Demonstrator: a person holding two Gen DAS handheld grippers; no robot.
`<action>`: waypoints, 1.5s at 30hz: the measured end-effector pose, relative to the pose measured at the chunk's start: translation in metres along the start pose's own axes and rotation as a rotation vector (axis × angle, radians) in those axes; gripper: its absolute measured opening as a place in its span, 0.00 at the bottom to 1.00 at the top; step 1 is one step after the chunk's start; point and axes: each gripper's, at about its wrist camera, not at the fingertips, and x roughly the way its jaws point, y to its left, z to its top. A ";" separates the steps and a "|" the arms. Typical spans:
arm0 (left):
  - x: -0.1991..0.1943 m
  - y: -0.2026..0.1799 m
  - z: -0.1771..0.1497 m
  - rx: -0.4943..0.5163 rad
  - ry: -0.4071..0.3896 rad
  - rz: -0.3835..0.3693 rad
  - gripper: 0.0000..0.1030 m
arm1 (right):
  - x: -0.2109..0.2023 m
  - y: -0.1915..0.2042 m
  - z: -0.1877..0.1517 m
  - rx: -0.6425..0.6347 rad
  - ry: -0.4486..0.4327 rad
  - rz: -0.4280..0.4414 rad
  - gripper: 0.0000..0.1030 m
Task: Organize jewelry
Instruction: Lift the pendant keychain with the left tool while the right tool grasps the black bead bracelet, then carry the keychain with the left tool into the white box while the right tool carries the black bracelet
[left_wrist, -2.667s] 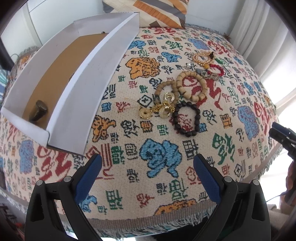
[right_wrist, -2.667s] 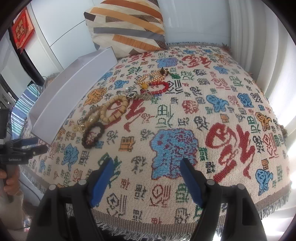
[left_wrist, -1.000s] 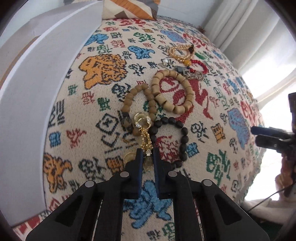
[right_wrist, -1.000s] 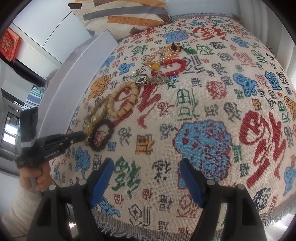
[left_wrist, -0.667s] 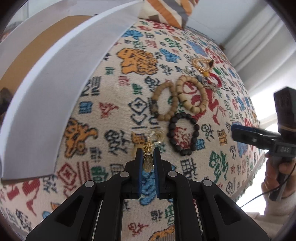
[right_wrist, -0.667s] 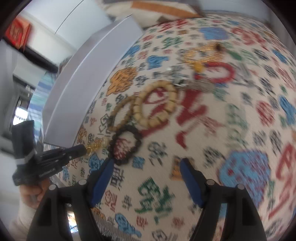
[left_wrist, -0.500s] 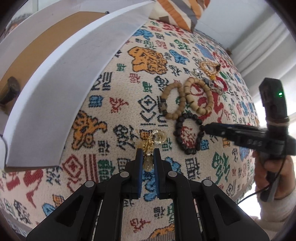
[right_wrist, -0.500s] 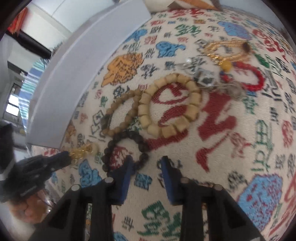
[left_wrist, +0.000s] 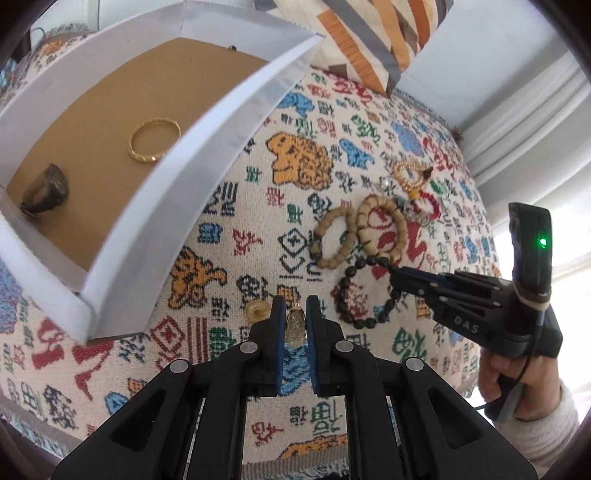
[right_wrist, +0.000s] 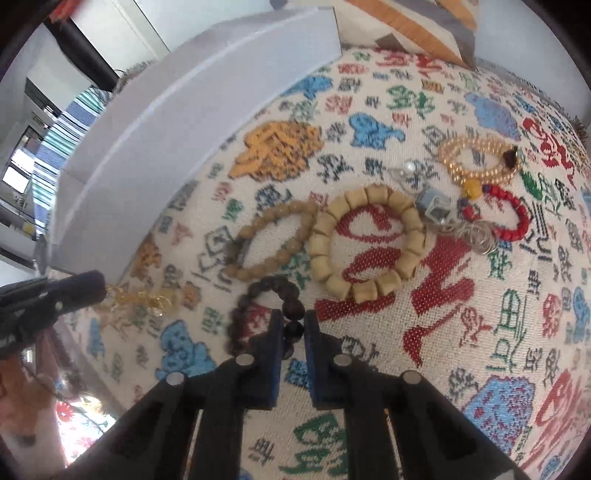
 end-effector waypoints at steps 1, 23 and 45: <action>-0.005 -0.001 0.001 -0.004 -0.002 -0.002 0.09 | -0.008 0.001 0.000 -0.006 -0.008 0.009 0.11; -0.186 -0.015 0.079 -0.020 -0.220 -0.022 0.09 | -0.141 0.081 0.094 -0.191 -0.243 0.109 0.11; -0.080 0.141 0.204 -0.214 -0.222 0.206 0.09 | -0.004 0.185 0.256 -0.387 -0.183 0.193 0.11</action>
